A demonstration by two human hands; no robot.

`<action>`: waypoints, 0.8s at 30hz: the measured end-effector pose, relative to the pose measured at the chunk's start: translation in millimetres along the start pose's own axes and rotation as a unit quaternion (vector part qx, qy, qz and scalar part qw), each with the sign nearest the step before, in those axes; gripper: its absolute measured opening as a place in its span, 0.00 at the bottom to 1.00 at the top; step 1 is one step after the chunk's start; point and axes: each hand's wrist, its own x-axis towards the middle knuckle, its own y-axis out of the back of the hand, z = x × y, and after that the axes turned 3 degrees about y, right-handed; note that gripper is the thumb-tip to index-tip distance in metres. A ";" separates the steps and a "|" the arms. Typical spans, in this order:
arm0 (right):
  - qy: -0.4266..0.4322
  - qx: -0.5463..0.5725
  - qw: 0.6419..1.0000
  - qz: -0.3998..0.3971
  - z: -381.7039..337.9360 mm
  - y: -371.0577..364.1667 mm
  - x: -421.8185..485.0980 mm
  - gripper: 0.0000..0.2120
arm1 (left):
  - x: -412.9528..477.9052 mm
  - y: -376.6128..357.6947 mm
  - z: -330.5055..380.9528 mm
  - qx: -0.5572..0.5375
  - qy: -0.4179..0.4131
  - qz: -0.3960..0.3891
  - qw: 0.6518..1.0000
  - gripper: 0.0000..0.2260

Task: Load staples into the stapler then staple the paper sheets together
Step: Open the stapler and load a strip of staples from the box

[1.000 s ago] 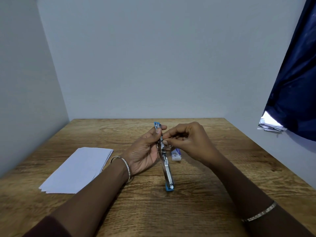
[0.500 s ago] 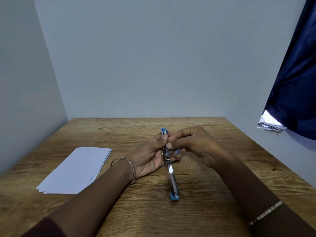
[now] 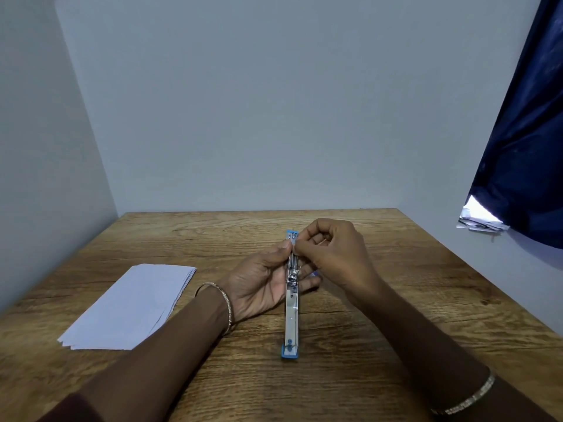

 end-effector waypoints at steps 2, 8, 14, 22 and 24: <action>0.020 -0.042 0.999 0.009 3.5 -2.1 0.4 0.03 | -0.3 1.3 -1.6 0.002 0.007 -0.003 1.000 0.21; 0.014 -0.060 0.998 0.025 9.9 -4.8 0.8 0.12 | -3.0 -1.5 -0.9 0.012 0.018 -0.005 1.000 0.20; -0.053 -0.051 0.997 -0.024 14.8 -4.4 3.1 0.13 | -3.4 1.1 -1.9 0.034 0.031 0.021 0.999 0.24; -0.091 -0.016 0.994 -0.064 17.0 3.4 10.6 0.06 | 1.1 4.6 -2.5 -0.038 0.028 0.026 0.999 0.16; -0.071 -0.009 0.996 -0.048 12.6 7.1 10.9 0.06 | 2.5 5.1 -1.6 -0.071 0.024 0.033 0.997 0.16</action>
